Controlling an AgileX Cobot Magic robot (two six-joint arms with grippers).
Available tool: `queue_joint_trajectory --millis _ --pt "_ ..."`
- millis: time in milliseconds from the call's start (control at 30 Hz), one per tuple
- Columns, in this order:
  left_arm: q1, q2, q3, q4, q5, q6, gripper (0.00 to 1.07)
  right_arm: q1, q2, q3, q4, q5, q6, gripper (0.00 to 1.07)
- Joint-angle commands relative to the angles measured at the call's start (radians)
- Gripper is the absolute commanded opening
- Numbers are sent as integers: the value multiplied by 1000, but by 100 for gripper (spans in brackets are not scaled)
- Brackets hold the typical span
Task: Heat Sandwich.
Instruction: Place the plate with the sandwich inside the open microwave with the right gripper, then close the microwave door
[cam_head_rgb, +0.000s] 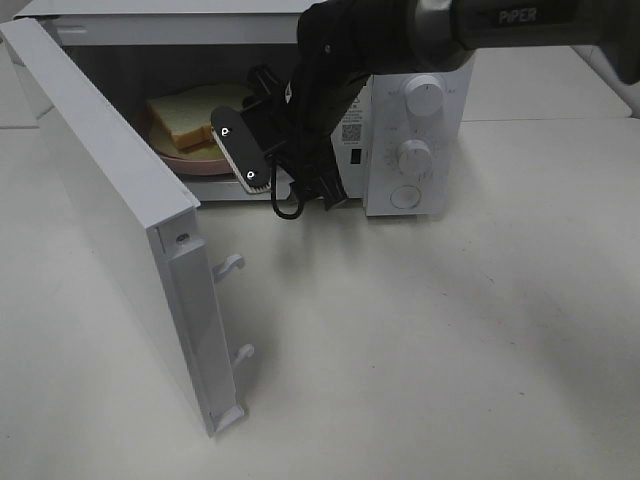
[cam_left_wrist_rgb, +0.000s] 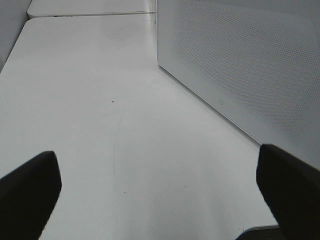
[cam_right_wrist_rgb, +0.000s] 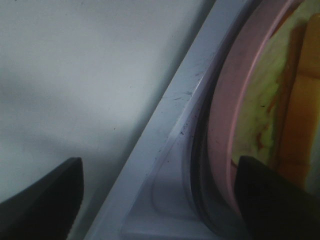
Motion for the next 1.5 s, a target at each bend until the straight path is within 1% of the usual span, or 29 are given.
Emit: queue_joint_trajectory --millis 33,67,100,133,200,233,267,367,400,467,533,667,700,767,833,867,933,1000,1033,1100,1200,1267,1367,1433,1500 --pt "-4 -20 4 -5 -13 -2 100 -2 -69 76 6 -29 6 80" --pt "-4 -20 4 -5 -13 -2 100 -2 -86 101 6 -38 6 80" --pt "-4 -20 4 -5 -13 -2 100 -2 -86 101 6 -38 6 80" --pt "-4 -20 4 -5 -13 -2 100 -2 -115 147 6 -43 6 80" --pt "-4 -20 4 -5 -13 -2 100 -2 -144 190 6 -61 6 79" --pt "-4 -20 4 -5 -13 -2 100 -2 -144 190 6 -61 6 79" --pt "-4 -20 4 -5 -13 -2 100 -2 -177 232 5 -77 6 79" --pt "-4 -20 4 -5 -13 -2 100 -2 -220 295 5 -93 6 78" --pt "-4 -20 4 -5 -13 -2 100 -2 -220 295 5 -93 6 78" --pt "-4 -20 4 -5 -13 -2 100 -2 -262 348 5 -112 2 77" --pt "-4 -20 4 -5 -13 -2 100 -2 -275 363 6 -114 2 77" --pt "-4 -20 4 -5 -13 -2 100 -2 -359 462 9 -115 8 76" --pt "-4 -20 4 -5 -13 -2 100 -2 -359 462 9 -115 8 76" --pt "-4 -20 4 -5 -13 -2 100 1 -386 495 9 -115 25 76" --pt "-4 -20 4 -5 -13 -2 100 1 -435 554 9 -116 31 76" --pt "-4 -20 4 -5 -13 -2 100 1 -435 554 9 -116 31 76" --pt "-4 -20 4 -5 -13 -2 100 1 -466 594 12 -116 41 76" --pt "-4 -20 4 -5 -13 -2 100 1 -519 650 36 -115 73 76" --pt "-4 -20 4 -5 -13 -2 100 1 -519 650 36 -115 73 76" --pt "-4 -20 4 -5 -13 -2 100 1 -555 686 37 -112 85 76" --pt "-4 -20 4 -5 -13 -2 100 1 -626 761 37 -107 115 76" --pt "-4 -20 4 -5 -13 -2 100 1 -641 774 37 -106 122 76" --pt "-4 -20 4 -5 -13 -2 100 1 -720 828 38 -104 198 76" --pt "-4 -20 4 -5 -13 -2 100 1 -740 837 39 -104 220 76" --pt "-4 -20 4 -5 -13 -2 100 1 -799 863 58 -91 314 76"
